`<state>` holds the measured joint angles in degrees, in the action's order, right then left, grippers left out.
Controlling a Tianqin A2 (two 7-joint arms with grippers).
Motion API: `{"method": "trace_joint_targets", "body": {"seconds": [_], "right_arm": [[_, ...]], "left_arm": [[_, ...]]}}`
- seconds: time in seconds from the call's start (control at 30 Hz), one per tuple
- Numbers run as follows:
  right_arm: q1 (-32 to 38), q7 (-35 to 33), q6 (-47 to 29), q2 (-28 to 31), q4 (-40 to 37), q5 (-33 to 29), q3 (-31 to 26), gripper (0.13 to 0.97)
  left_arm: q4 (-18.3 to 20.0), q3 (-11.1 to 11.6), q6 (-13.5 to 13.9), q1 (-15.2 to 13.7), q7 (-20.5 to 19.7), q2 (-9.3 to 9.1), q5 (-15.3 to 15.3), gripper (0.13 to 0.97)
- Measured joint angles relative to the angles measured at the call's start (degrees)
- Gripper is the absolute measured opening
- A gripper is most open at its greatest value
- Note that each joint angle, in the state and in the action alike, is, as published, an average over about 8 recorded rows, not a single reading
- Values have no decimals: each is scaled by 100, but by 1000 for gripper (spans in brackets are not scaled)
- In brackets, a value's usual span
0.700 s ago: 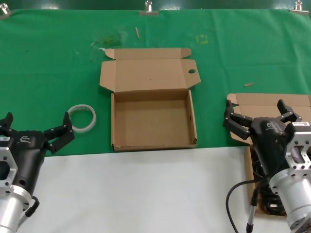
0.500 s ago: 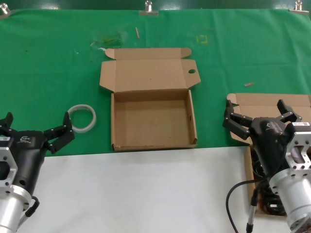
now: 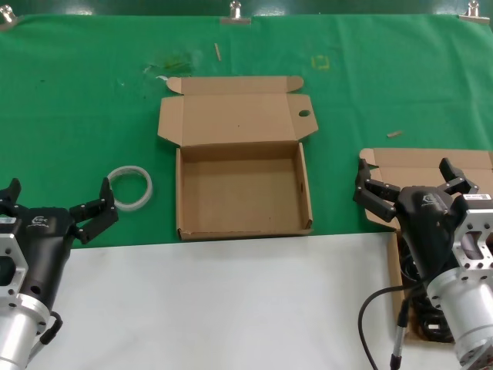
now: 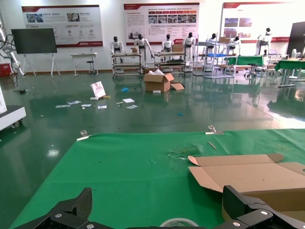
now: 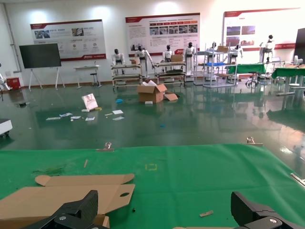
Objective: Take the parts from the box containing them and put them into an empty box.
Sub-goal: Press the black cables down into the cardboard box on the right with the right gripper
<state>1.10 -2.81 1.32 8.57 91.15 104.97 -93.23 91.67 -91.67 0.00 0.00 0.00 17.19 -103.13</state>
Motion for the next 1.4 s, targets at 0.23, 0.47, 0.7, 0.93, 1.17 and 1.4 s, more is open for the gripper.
{"method": "trace_joint_targets", "body": {"seconds": [0.23, 0.47, 0.7, 0.93, 1.17, 1.4], "right_arm": [[0, 0, 0, 0, 0, 0, 0, 966], [0, 0, 0, 0, 0, 0, 0, 966], [0, 0, 0, 0, 0, 0, 0, 966], [0, 0, 0, 0, 0, 0, 0, 966], [-270, -135, 340, -4, 208, 206, -99, 966], [-1035, -835, 1328, -9, 782, 1077, -334, 966]], "left_arm": [[0, 0, 0, 0, 0, 0, 0, 966], [0, 0, 0, 0, 0, 0, 0, 966], [0, 0, 0, 0, 0, 0, 0, 966], [0, 0, 0, 0, 0, 0, 0, 966], [0, 0, 0, 0, 0, 0, 0, 966], [0, 0, 0, 0, 0, 0, 0, 966]]}}
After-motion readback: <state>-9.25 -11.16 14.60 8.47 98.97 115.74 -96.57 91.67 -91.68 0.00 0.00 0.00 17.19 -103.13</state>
